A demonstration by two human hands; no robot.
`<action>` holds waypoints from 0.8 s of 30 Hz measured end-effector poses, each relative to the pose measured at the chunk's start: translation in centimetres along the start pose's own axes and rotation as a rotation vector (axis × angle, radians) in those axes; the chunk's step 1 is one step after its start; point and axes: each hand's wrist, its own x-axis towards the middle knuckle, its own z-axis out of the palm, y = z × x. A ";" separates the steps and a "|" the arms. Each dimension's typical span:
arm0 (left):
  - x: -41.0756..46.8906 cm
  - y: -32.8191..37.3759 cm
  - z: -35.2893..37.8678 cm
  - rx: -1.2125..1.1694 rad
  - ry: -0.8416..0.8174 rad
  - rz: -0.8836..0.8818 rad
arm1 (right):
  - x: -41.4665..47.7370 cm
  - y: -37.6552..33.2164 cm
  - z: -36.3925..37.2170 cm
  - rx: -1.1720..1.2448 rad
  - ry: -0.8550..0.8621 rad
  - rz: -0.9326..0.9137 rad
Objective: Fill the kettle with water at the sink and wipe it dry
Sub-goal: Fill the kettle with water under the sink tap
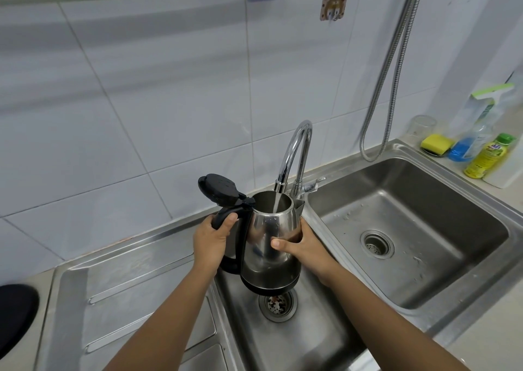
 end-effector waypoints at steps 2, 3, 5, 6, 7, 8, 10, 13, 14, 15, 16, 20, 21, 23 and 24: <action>0.0 0.1 0.0 -0.003 0.000 -0.001 | 0.0 0.0 0.0 0.006 0.003 -0.005; 0.0 0.1 0.0 -0.008 0.000 0.000 | 0.0 0.0 -0.1 0.008 0.006 -0.006; 0.0 0.2 0.1 -0.014 0.000 0.000 | 0.0 -0.1 -0.1 0.012 0.005 -0.008; 0.0 0.2 0.1 -0.012 0.000 0.000 | 0.0 -0.1 -0.1 0.011 0.005 -0.008; 0.0 0.3 0.1 -0.008 0.000 0.000 | 0.0 -0.2 -0.1 0.011 0.006 -0.009; 0.0 0.3 0.1 -0.004 0.001 0.001 | 0.0 -0.2 -0.1 0.012 0.010 -0.010; 0.0 0.3 0.2 0.004 0.001 0.004 | 0.0 -0.2 -0.2 0.006 0.015 -0.010; 0.1 0.2 0.3 0.010 -0.005 0.000 | 0.1 -0.1 -0.3 0.001 0.023 -0.001; 0.2 0.2 0.3 0.012 -0.006 -0.002 | 0.1 0.0 -0.3 0.002 0.023 0.001; 0.2 0.1 0.3 0.012 -0.006 -0.004 | 0.1 0.0 -0.3 0.001 0.024 0.002; 0.3 0.1 0.4 0.010 -0.007 -0.005 | 0.1 0.0 -0.4 -0.001 0.027 0.005; 0.4 0.1 0.5 0.009 -0.008 -0.007 | 0.2 0.1 -0.4 -0.005 0.025 0.006; 0.4 0.1 0.5 0.011 -0.007 -0.005 | 0.2 0.1 -0.5 -0.006 0.024 0.007; 0.4 -0.1 0.5 0.014 -0.008 -0.007 | 0.3 0.1 -0.4 -0.010 0.021 0.006; 0.4 -0.2 0.5 0.018 -0.009 -0.008 | 0.3 0.1 -0.4 -0.013 0.019 0.005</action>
